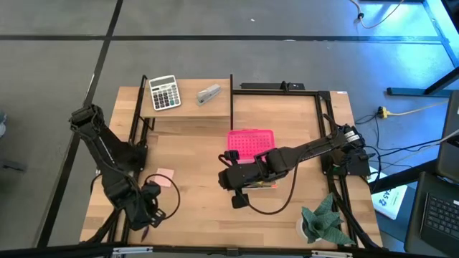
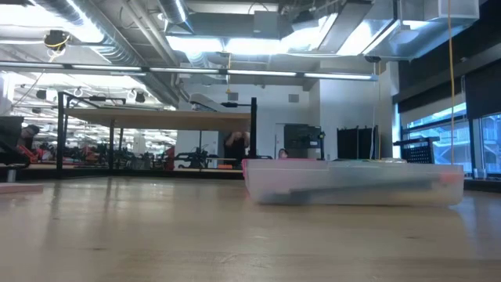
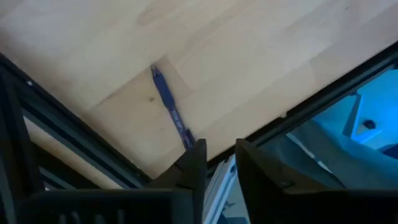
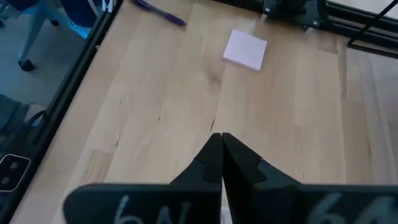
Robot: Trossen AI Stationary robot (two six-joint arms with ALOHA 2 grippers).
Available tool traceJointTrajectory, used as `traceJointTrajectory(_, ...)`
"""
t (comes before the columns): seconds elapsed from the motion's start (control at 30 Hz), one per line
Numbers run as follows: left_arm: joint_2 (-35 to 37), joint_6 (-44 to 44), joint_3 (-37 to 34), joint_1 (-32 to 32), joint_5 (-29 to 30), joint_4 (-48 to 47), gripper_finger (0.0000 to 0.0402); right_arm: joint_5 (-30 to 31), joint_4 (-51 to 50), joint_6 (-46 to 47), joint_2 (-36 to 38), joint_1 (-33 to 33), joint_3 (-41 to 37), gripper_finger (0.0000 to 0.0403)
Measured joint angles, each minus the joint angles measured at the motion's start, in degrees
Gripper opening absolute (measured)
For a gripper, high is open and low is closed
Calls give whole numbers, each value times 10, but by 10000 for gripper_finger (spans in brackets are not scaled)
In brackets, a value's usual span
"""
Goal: Pack school essentials
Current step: Put the blue pen into the pink supply box
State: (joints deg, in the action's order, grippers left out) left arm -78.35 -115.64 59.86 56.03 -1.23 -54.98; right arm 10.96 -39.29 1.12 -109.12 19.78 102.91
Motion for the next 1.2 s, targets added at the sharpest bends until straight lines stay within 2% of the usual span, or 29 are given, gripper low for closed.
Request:
traceJointTrajectory(0.23, -27, -27, 0, 12, 5, 9, 110, 0, 0, 1, 0, 3, 0, 4)
traceJointTrajectory(0.8, -168, -58, 0, 25, 0, 10, 110, 1, 0, 16, 0, 3, 0, 4)
traceJointTrajectory(1.2, -203, -93, -12, 25, 0, 14, 112, 1, 0, 17, 0, 3, 0, 4)
